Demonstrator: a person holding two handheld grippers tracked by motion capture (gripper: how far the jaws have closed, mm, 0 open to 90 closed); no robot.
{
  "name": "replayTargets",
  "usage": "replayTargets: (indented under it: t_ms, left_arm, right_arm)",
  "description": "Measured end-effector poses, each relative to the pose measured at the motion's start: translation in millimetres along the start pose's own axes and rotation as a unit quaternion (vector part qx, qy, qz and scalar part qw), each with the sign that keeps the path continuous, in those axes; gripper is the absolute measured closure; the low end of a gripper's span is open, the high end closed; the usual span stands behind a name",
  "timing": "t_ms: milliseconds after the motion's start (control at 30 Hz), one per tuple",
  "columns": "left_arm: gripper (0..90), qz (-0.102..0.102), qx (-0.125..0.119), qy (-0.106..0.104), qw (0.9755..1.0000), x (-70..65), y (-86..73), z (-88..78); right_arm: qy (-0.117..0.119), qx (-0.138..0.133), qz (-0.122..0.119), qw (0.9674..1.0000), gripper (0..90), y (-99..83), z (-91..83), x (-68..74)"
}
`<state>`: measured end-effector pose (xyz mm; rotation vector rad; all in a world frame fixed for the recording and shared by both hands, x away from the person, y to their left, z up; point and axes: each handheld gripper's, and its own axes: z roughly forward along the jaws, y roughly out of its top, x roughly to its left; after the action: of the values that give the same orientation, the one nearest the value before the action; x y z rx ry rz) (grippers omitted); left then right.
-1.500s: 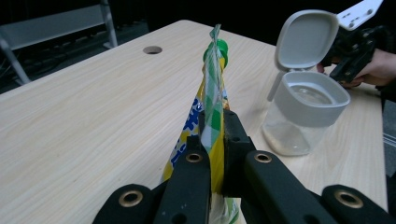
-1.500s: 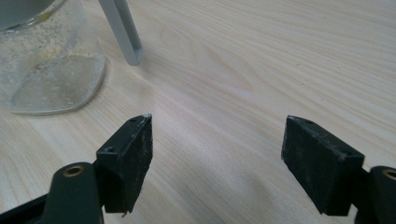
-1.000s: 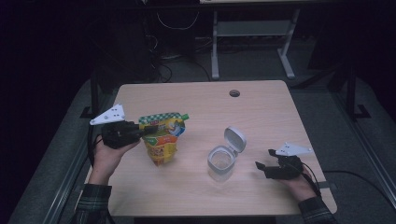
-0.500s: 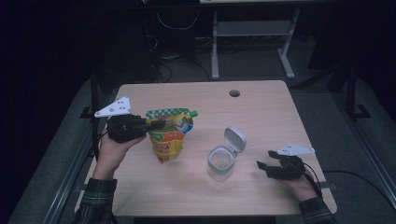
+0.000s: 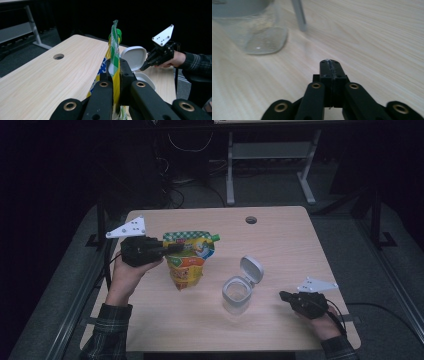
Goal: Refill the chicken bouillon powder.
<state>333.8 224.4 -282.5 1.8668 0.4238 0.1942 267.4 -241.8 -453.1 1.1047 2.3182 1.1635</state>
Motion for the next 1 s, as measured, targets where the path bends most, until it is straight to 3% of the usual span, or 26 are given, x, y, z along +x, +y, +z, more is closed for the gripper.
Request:
replayTargets:
  t_ms: [367,733,1000]
  left_arm:
    - [89.9,-0.002,-0.001,-0.012,0.9999,-5.3,1.1,0.1]
    - [89.9,-0.002,-0.007,-0.025,0.9997,-7.6,2.6,-1.4]
    - [90.0,-0.003,-0.011,-0.028,0.9995,-8.0,3.1,-3.7]
  right_arm:
    - [0.046,-0.030,-0.021,0.9983,89.5,11.1,-10.9,15.0]
    - [0.090,-0.073,-0.029,0.9928,89.6,29.8,-25.1,32.2]
    - [0.109,-0.086,-0.039,0.9896,89.6,43.0,-22.2,46.4]
